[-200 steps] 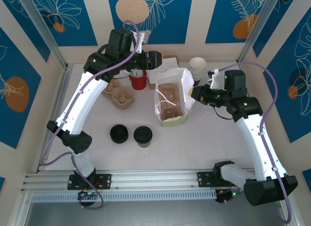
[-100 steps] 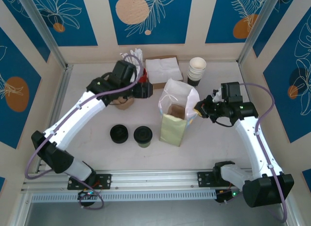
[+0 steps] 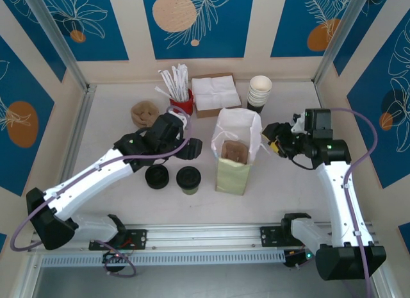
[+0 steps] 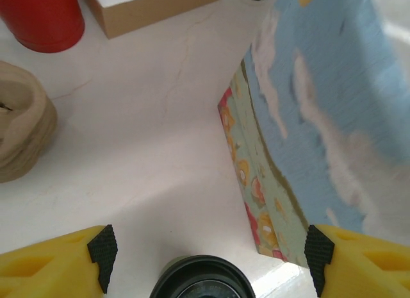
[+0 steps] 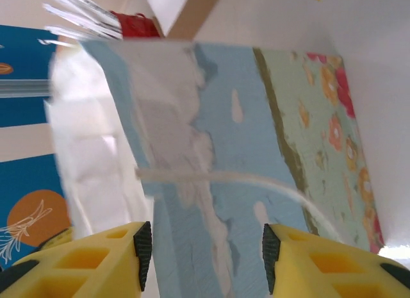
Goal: Pack the takeout coffee
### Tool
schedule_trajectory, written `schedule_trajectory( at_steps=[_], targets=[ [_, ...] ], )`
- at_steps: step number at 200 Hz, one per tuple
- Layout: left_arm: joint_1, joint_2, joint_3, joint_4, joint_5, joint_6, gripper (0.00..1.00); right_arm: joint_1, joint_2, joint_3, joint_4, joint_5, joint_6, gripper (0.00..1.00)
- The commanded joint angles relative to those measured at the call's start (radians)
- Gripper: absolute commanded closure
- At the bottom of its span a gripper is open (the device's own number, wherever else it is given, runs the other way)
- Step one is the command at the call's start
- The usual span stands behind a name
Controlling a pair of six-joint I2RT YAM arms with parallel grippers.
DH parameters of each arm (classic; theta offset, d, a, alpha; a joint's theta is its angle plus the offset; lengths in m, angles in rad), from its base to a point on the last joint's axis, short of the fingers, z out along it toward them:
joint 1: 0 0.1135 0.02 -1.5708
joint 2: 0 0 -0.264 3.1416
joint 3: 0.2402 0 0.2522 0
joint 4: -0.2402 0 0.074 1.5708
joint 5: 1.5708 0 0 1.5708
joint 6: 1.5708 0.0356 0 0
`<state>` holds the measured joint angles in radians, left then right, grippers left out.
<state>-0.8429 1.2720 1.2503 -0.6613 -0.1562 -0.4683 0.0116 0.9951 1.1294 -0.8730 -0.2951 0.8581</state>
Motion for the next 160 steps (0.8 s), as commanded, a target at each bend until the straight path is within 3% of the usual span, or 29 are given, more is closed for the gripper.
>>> schedule_trajectory(
  at_steps=[1, 48, 116, 160],
  targets=[
    [-0.009, -0.047, -0.027, 0.042, -0.052, 0.013, 0.22, -0.004, 0.027, 0.081, -0.066, -0.003, -0.057, 0.47],
    [-0.037, -0.119, -0.161, 0.126, -0.067, 0.045, 0.22, -0.003, 0.076, 0.216, -0.135, 0.059, -0.134, 0.46],
    [-0.191, -0.102, -0.271, 0.113, -0.214, 0.036, 0.05, 0.001, 0.151, 0.316, -0.17, 0.093, -0.238, 0.46],
    [-0.255, -0.07, -0.338, 0.122, -0.236, -0.028, 0.08, 0.0, 0.177, 0.318, -0.164, 0.074, -0.255, 0.46]
  ],
)
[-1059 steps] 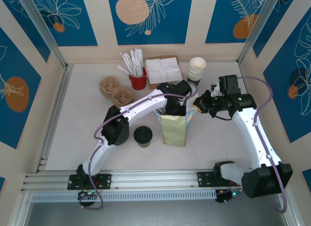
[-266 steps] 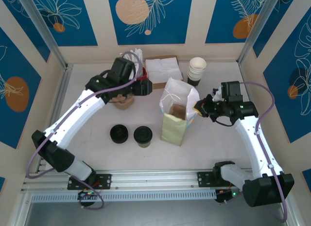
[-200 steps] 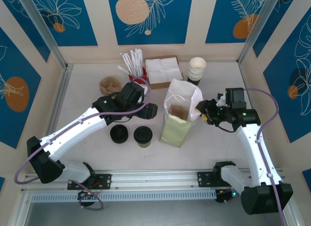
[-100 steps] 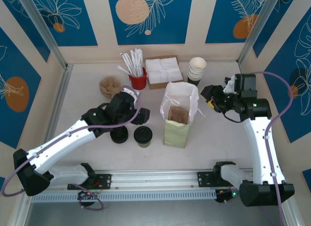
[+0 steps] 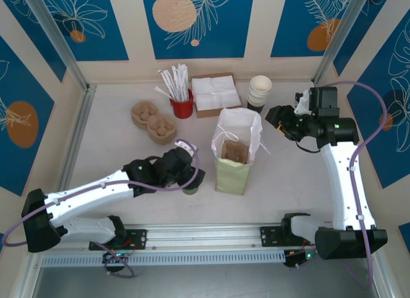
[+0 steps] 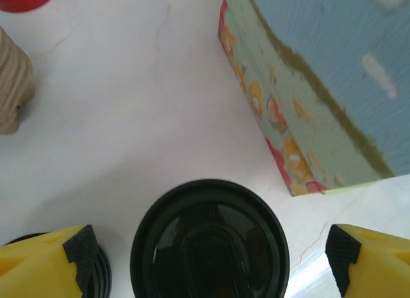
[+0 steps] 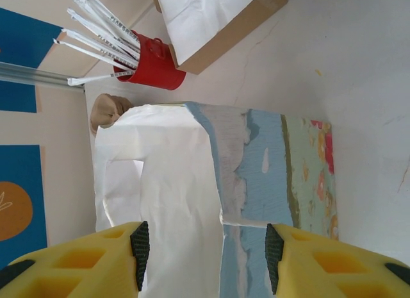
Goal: Pack the takeout coffee
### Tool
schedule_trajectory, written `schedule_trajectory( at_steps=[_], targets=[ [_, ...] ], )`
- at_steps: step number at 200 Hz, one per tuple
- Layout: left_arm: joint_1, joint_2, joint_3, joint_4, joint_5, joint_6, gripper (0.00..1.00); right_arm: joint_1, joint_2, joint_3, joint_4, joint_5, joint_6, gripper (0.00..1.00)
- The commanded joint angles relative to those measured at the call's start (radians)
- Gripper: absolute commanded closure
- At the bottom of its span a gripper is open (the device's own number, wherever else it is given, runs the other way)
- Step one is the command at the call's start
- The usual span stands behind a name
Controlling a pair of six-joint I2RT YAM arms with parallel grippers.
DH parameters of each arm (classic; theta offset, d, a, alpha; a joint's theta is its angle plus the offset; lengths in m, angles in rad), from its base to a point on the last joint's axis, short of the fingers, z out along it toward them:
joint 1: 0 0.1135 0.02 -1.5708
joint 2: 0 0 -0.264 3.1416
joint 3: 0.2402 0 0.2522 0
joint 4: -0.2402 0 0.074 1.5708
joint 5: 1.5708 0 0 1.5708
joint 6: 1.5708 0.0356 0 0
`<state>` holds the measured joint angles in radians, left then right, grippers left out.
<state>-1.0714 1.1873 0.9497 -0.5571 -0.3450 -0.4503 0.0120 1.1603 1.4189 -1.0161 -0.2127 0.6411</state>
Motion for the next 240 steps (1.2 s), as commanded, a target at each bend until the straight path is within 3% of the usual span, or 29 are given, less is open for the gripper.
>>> schedule_trajectory(
  at_steps=[1, 145, 240],
  targets=[
    [-0.026, 0.015, -0.04, 0.019, -0.047, -0.049, 0.08, 0.0, 0.012, 0.028, -0.021, -0.008, -0.038, 0.46],
    [-0.056, 0.09, -0.051, 0.036, -0.041, -0.141, 0.21, -0.01, 0.019, 0.019, -0.012, -0.025, -0.063, 0.46],
    [-0.083, 0.157, 0.021, -0.097, -0.075, -0.186, 0.22, -0.054, 0.014, 0.018, -0.018, -0.058, -0.083, 0.46]
  ],
)
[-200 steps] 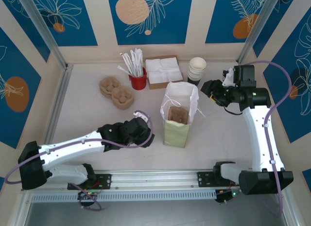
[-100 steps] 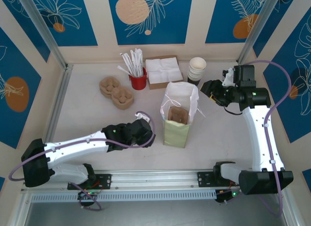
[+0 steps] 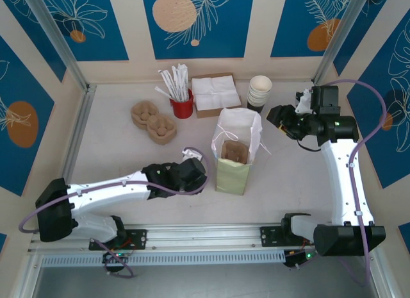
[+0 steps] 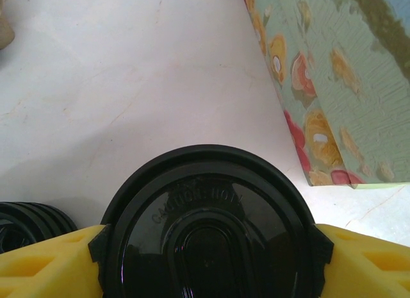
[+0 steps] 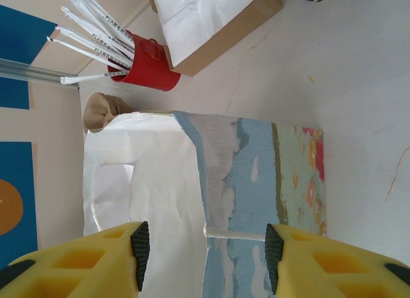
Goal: Pack the takeout coffee
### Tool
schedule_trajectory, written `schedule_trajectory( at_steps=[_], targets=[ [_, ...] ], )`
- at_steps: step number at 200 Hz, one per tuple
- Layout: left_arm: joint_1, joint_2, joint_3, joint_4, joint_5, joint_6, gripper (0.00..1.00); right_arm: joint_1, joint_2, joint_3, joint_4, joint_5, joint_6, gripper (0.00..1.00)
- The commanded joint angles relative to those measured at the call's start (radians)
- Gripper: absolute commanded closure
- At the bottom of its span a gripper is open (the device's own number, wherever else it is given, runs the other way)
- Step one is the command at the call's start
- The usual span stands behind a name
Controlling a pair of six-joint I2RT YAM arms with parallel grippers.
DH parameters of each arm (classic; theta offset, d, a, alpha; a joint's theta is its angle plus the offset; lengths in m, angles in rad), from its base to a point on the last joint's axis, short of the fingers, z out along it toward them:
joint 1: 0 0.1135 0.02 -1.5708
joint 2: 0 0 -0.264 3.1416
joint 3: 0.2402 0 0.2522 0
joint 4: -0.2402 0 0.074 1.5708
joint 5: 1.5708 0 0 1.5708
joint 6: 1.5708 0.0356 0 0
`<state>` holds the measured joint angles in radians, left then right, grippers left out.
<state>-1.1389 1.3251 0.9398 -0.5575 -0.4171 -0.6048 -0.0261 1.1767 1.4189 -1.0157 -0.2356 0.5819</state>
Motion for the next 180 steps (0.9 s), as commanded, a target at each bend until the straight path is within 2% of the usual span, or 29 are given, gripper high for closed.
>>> schedule_trajectory(
  at_steps=[1, 77, 180],
  targets=[
    [-0.015, 0.019, 0.032, -0.099, -0.003, -0.032, 0.22, -0.017, -0.003, 0.018, -0.018, -0.036, -0.023, 0.46],
    [-0.017, -0.002, 0.074, -0.168, 0.008, -0.087, 0.19, -0.04, -0.009, 0.005, -0.012, -0.057, -0.028, 0.47],
    [-0.027, -0.02, 0.109, -0.247, -0.003, -0.134, 0.22, -0.063, -0.029, -0.032, -0.003, -0.076, -0.03, 0.46]
  ],
)
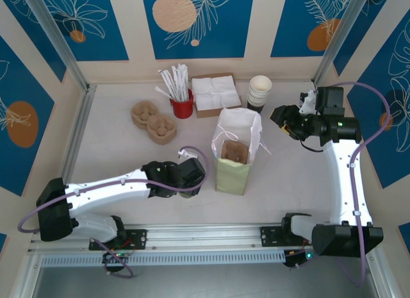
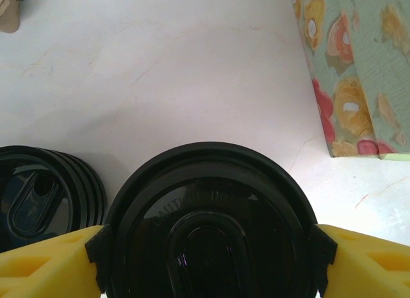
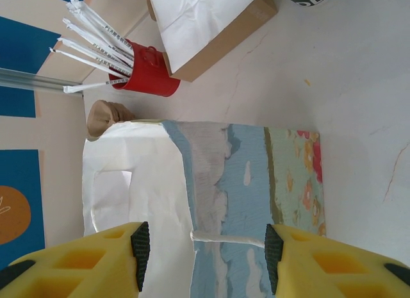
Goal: Pack the takeout coffee
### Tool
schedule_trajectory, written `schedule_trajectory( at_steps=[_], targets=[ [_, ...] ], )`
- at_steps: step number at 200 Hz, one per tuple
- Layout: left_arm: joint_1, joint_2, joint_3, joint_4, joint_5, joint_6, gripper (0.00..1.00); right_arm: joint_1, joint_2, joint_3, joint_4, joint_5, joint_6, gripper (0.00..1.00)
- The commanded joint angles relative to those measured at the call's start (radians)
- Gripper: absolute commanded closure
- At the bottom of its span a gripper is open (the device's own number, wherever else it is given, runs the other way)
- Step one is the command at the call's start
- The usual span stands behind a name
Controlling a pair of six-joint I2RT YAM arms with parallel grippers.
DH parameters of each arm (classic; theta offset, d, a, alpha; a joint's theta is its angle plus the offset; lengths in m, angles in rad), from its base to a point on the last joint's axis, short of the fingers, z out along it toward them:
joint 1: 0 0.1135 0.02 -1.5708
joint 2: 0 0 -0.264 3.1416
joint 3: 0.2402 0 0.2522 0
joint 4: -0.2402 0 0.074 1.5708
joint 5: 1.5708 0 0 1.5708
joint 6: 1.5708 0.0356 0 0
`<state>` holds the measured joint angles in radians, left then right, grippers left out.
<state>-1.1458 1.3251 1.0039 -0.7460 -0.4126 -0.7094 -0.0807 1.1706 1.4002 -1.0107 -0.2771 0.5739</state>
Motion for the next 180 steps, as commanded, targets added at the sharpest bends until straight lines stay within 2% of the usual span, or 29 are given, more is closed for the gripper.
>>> schedule_trajectory(
  at_steps=[1, 180],
  targets=[
    [-0.021, -0.02, 0.045, -0.06, -0.009, -0.03, 0.22, -0.008, -0.023, -0.013, -0.008, -0.034, -0.021, 0.46],
    [-0.054, -0.004, 0.023, -0.114, 0.039, -0.127, 0.21, -0.03, -0.029, -0.026, -0.003, -0.047, -0.027, 0.46]
  ],
)
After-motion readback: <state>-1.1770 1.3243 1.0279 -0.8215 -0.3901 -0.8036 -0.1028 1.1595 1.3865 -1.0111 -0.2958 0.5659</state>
